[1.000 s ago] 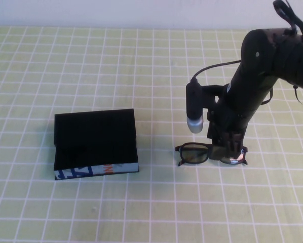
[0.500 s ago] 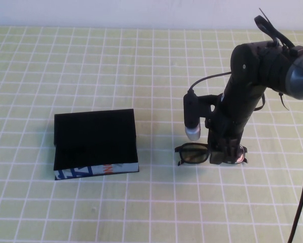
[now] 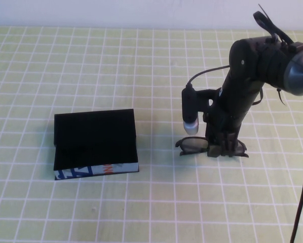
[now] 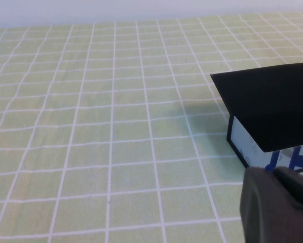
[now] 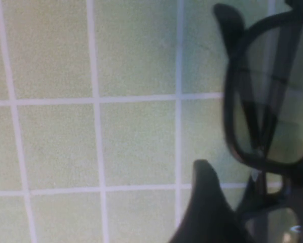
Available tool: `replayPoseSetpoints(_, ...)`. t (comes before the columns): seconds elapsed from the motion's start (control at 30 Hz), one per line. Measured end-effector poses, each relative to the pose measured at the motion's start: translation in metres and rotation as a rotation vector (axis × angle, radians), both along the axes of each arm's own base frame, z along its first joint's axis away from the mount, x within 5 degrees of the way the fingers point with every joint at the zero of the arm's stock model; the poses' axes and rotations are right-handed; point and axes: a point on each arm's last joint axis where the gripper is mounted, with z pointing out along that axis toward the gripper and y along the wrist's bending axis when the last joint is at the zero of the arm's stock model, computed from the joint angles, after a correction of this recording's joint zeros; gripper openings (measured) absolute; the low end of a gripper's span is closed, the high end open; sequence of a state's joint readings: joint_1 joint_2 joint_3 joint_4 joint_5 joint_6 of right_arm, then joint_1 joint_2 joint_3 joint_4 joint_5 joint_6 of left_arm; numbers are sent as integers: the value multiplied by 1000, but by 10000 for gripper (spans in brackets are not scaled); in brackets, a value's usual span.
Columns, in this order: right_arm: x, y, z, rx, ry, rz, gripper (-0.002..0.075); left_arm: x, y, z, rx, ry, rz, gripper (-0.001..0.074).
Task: Return glasses to glasses case
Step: Pick up the glasses from the table
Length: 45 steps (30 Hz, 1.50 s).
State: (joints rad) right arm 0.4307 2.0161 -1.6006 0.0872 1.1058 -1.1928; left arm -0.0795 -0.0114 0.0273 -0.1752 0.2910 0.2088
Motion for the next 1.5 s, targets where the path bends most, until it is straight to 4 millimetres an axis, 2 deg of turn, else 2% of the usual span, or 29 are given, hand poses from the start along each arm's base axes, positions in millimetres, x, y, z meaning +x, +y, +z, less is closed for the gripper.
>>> replayPoseSetpoints(0.17,2,1,6,2,-2,4,383,0,0,0,0,0,0,-4)
replayPoseSetpoints(0.73,2,-2,5,-30,0,15,383,0,0,0,0,0,0,-4)
replayPoseSetpoints(1.0,4,0,-9,-33,39,11,383,0,0,0,0,0,0,-4)
replayPoseSetpoints(1.5,2,2,-17,-33,87,9,382,0,0,0,0,0,0,-4)
